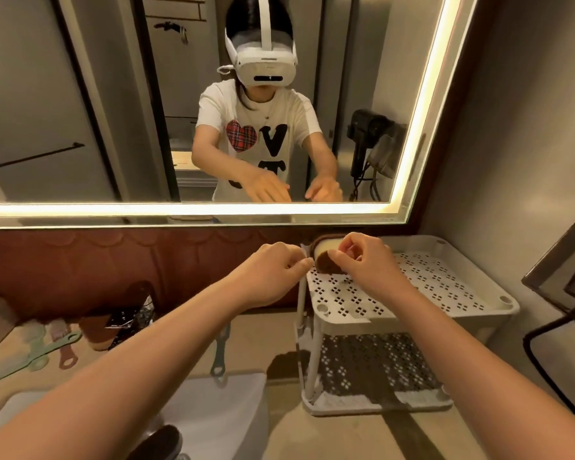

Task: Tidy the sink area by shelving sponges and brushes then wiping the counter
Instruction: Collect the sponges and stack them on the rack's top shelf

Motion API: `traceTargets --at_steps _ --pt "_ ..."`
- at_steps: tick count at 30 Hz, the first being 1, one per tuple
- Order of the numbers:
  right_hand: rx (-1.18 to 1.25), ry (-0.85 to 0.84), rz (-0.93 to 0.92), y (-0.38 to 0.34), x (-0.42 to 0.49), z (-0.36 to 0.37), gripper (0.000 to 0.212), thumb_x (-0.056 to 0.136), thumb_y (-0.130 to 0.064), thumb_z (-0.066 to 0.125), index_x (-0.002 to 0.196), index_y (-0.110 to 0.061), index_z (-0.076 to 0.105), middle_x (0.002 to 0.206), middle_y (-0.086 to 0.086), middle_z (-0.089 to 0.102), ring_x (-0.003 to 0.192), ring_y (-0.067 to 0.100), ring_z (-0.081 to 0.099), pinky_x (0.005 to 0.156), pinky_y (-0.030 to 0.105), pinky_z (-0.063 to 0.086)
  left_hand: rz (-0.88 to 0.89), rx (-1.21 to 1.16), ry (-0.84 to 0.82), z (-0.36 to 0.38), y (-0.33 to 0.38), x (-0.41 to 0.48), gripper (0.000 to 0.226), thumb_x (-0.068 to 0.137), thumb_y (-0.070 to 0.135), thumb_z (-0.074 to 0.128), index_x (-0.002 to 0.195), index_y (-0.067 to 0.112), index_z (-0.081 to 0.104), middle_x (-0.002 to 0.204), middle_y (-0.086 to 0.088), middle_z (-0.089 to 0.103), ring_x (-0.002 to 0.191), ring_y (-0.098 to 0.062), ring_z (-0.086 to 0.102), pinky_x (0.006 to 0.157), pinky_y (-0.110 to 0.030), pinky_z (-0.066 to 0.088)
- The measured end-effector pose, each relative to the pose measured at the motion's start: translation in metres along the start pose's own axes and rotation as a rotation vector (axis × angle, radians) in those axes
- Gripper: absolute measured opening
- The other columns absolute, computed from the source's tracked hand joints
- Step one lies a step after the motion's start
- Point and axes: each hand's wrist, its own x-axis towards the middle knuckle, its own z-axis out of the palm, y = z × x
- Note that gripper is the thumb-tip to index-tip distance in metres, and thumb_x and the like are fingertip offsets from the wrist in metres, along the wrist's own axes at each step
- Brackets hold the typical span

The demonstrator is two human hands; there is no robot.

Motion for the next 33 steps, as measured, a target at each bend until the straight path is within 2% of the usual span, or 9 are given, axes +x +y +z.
traceTargets --at_steps 3,6,10,16,19,22,24,28,33 --pt "0.024 -0.142 -0.067 -0.026 -0.018 0.011 0.018 0.087 -0.037 0.058 0.087 -0.019 0.061 0.079 0.002 0.061 0.071 0.013 0.056 0.066 0.031 0.049 -0.004 0.015 -0.056 -0.018 -0.013 -0.032 0.032 0.097 0.034 0.042 0.115 0.017 0.062 0.095 0.007 0.062 0.09 -0.008 0.058 0.082 -0.023 0.045" --pt "0.027 -0.251 -0.125 -0.049 -0.035 0.027 0.014 0.087 -0.035 0.059 0.087 -0.022 0.062 0.073 -0.005 0.059 0.063 0.006 0.055 0.063 0.022 0.048 -0.033 0.035 -0.141 -0.033 -0.03 -0.065 0.032 0.097 0.034 0.042 0.114 0.016 0.062 0.097 0.006 0.063 0.093 -0.008 0.06 0.086 -0.024 0.048" --pt "0.026 -0.427 -0.171 -0.075 -0.051 0.061 0.011 0.088 -0.031 0.059 0.086 -0.021 0.064 0.072 -0.002 0.064 0.059 0.002 0.057 0.06 0.016 0.048 -0.113 0.064 -0.186 -0.047 -0.067 -0.107 0.033 0.097 0.035 0.041 0.116 0.016 0.061 0.106 0.005 0.064 0.097 -0.008 0.059 0.088 -0.023 0.048" --pt "0.012 -0.606 -0.148 -0.091 -0.06 0.13 0.011 0.089 -0.026 0.058 0.088 -0.017 0.064 0.083 0.007 0.067 0.074 0.016 0.064 0.072 0.032 0.055 -0.27 -0.01 -0.142 -0.065 -0.146 -0.164 0.026 0.097 0.035 0.042 0.102 0.022 0.063 0.091 0.009 0.063 0.086 -0.004 0.06 0.077 -0.021 0.047" --pt "-0.035 -0.645 -0.099 -0.093 -0.062 0.165 0.013 0.089 -0.024 0.057 0.088 -0.013 0.064 0.084 0.01 0.066 0.073 0.019 0.062 0.069 0.032 0.053 -0.355 -0.055 -0.121 -0.072 -0.187 -0.185 0.026 0.096 0.033 0.043 0.101 0.02 0.065 0.092 0.006 0.065 0.087 -0.006 0.062 0.078 -0.025 0.05" --pt "-0.07 -0.686 -0.051 -0.095 -0.061 0.198 0.01 0.089 -0.021 0.057 0.084 -0.014 0.062 0.078 0.005 0.061 0.066 0.013 0.055 0.059 0.022 0.045 -0.495 -0.187 -0.085 -0.081 -0.228 -0.199 0.024 0.096 0.031 0.044 0.092 0.02 0.065 0.095 0.002 0.068 0.084 -0.005 0.063 0.071 -0.023 0.046" --pt "-0.083 -0.703 -0.022 -0.094 -0.06 0.22 0.009 0.089 -0.019 0.058 0.082 -0.016 0.062 0.078 0.003 0.061 0.069 0.014 0.055 0.063 0.025 0.045 -0.574 -0.241 -0.058 -0.085 -0.256 -0.207 0.024 0.096 0.03 0.044 0.091 0.018 0.065 0.097 0.0 0.067 0.082 -0.006 0.062 0.068 -0.024 0.043" --pt "-0.12 -0.7 0.04 -0.087 -0.053 0.252 0.007 0.087 -0.017 0.059 0.081 -0.016 0.062 0.082 0.007 0.064 0.078 0.02 0.059 0.074 0.034 0.05 -0.73 -0.324 -0.038 -0.083 -0.301 -0.214 0.03 0.096 0.028 0.044 0.106 0.008 0.063 0.104 -0.005 0.065 0.083 -0.01 0.059 0.067 -0.025 0.039" --pt "-0.166 -0.64 0.14 -0.075 -0.044 0.295 0.005 0.088 -0.016 0.058 0.085 -0.014 0.061 0.084 0.004 0.06 0.082 0.02 0.056 0.074 0.033 0.048 -0.891 -0.448 0.029 -0.066 -0.355 -0.214 0.023 0.094 0.031 0.049 0.104 0.013 0.059 0.091 0.0 0.057 0.083 -0.012 0.053 0.068 -0.026 0.04"
